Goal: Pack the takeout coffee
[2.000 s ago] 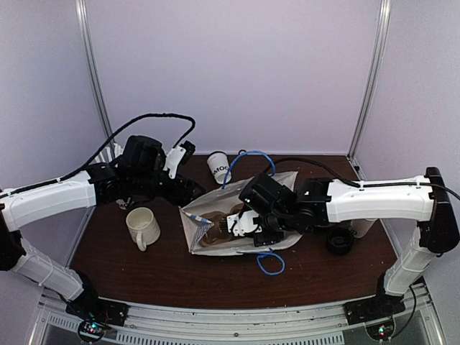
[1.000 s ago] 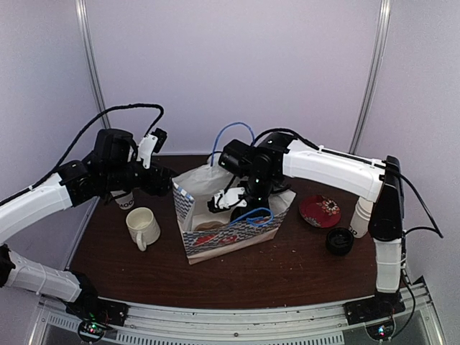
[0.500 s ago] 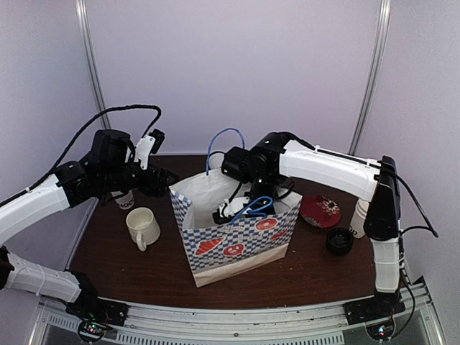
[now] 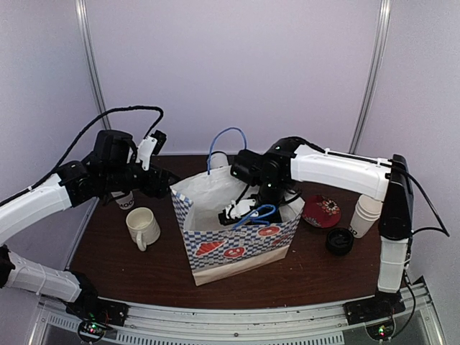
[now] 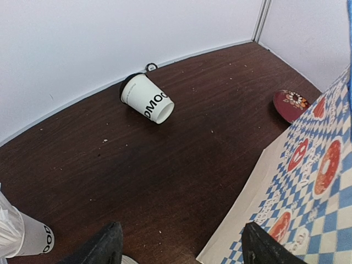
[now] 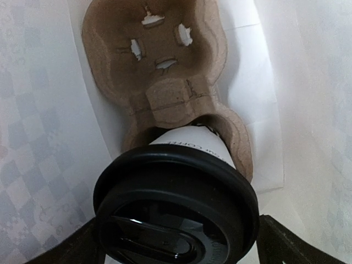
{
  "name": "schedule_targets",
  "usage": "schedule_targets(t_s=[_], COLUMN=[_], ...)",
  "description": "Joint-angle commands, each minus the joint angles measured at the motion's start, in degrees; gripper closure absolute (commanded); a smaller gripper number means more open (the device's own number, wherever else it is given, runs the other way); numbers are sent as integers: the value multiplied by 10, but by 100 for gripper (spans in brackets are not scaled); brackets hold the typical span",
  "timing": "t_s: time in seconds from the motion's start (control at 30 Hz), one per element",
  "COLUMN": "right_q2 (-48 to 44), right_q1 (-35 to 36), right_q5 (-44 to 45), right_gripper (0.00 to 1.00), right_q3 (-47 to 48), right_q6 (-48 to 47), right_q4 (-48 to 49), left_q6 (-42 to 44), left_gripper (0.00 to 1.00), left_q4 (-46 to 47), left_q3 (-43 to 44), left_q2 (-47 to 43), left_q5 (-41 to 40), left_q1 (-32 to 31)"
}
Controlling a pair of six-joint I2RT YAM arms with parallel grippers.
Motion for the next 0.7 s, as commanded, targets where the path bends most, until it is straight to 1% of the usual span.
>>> schedule_targets(t_s=[0.0, 0.27, 0.4, 0.53, 0.67], right_q2=[-4, -79, -104, -119, -139], right_q1=[-14, -68, -104, -138, -167], right_q5=[-5, -40, -55, -61, -65], right_gripper=[1, 1, 1, 1, 1], right_q3=[-7, -6, -1, -6, -21], right_q6=[21, 41, 47, 59, 75], right_q4=[-41, -66, -63, -51, -30], left_q6=[8, 26, 29, 31, 31], left_gripper=[22, 22, 22, 22, 22], left_q4=[4, 5, 7, 5, -10], left_q3=[17, 41, 66, 103, 185], left_q2=[19, 40, 72, 131, 225], left_q5=[12, 14, 53, 69, 94], left_q1=[4, 12, 31, 51, 74])
